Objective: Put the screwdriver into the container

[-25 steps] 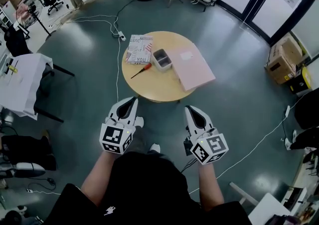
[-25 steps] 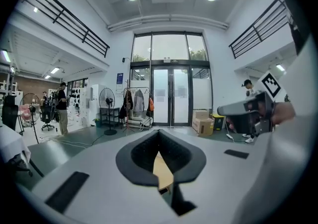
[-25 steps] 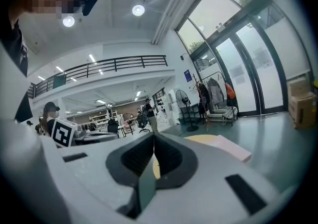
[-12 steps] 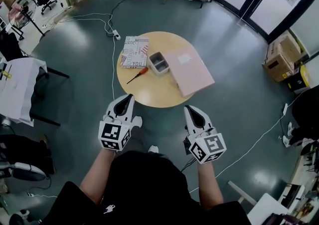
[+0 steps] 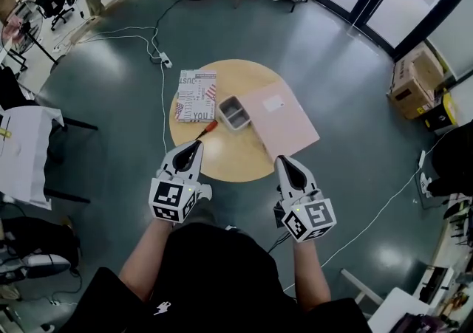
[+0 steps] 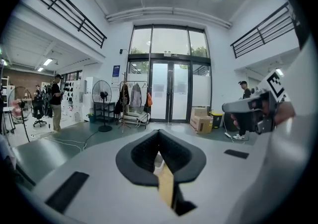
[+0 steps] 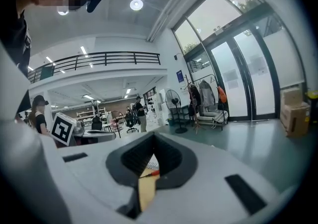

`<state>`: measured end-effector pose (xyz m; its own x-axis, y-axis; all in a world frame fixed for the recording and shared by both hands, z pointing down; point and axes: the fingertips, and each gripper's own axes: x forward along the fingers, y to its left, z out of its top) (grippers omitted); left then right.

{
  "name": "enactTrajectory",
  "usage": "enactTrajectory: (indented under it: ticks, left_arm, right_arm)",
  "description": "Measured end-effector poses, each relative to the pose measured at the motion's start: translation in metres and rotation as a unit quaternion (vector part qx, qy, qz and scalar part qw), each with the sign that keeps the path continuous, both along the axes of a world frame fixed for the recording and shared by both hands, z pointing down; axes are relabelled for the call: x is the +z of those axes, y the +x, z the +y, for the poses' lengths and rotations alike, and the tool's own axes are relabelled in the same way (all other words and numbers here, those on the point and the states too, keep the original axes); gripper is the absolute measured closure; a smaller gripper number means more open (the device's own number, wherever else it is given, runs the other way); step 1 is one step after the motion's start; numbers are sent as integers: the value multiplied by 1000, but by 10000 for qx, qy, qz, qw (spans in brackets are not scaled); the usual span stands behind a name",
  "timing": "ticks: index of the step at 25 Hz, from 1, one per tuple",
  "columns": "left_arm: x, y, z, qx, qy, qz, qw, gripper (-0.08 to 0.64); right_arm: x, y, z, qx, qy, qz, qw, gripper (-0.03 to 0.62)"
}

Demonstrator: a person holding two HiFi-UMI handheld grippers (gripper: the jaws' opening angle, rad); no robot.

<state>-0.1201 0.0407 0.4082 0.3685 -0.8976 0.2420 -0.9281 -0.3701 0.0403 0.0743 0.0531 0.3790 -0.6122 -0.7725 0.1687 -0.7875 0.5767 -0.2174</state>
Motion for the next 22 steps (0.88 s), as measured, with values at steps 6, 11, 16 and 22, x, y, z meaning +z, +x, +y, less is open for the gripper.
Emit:
enactTrajectory:
  ticks: [6,11,16,22]
  left_arm:
    - [8,-20,-52,169,-149,47,9997,557]
    - [20,-32,-87,362,-240,-26,9991,557]
    - [27,-45,-116,562,-242,80,9981,557]
    - [38,-58,-144,836,-347,88,9959,557]
  right_arm:
    - [4,-16,-44,265,-115,86,9995,591]
    - [10,-32,-73,381,-238,212,9988,591]
    - [22,-49,-101,508,-400,341,9973,591]
    - [40,-70,-129,563,-591,536,9952,591]
